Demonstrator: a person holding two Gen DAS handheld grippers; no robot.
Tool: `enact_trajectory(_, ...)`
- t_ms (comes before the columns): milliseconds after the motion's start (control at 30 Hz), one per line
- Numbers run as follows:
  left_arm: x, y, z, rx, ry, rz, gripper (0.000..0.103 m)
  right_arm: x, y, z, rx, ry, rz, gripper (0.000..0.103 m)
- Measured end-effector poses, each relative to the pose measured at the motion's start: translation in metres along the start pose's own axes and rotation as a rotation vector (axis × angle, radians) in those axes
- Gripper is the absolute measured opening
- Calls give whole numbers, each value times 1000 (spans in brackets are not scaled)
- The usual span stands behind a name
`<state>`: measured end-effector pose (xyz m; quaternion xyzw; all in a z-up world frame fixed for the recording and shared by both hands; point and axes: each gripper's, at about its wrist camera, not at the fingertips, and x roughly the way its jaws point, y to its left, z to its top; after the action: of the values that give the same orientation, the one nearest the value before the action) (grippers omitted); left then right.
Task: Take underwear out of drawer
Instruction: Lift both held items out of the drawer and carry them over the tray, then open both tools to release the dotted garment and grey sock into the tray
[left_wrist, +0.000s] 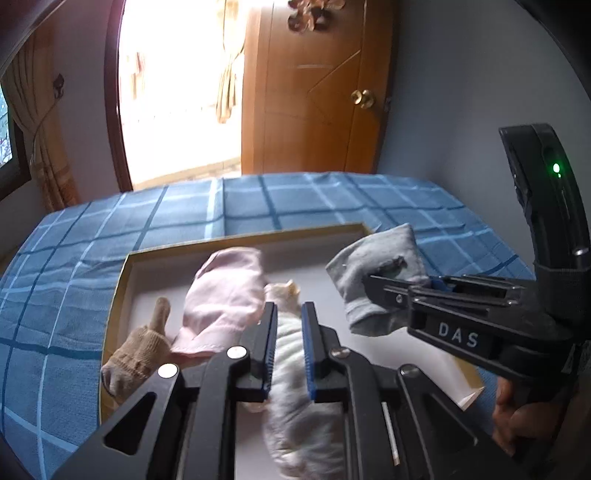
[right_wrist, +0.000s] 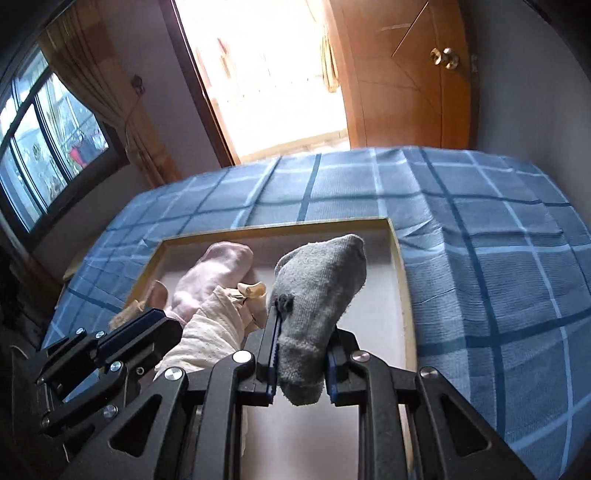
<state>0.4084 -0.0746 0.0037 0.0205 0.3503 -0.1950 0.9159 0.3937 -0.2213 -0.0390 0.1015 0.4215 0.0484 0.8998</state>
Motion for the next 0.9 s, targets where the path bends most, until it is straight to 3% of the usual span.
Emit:
enact_trajectory(200, -3, 9, 1, -28, 8, 18, 19, 28, -5, -5, 20, 88, 43, 22)
enact_trajectory(267, -4, 7, 0, -15, 0, 56, 31, 38, -7, -7, 50, 123, 74, 22)
enact_trajectory(333, -7, 6, 0, -12, -13, 72, 54, 46, -9, -10, 70, 136, 82, 25)
enact_trajectory(433, -10, 4, -2, -11, -22, 91, 71, 48, -11, -12, 76, 131, 87, 30)
enact_trajectory(500, -9, 2, -3, -14, -7, 103, 75, 49, -15, -14, 95, 146, 77, 47)
enact_trajectory(567, -8, 1, -4, -16, 6, 110, 77, 46, -19, -15, 117, 144, 75, 54)
enact_trajectory(667, -5, -2, -8, -3, 18, 135, 77, 32, -21, -19, 125, 102, 100, 54)
enact_trajectory(767, -4, -5, -12, 5, 27, 156, 79, 12, -20, -26, 111, 45, 64, 54)
enact_trajectory(900, -8, -6, -19, 1, 19, 181, 88, -15, -19, -36, 88, -41, 28, 54)
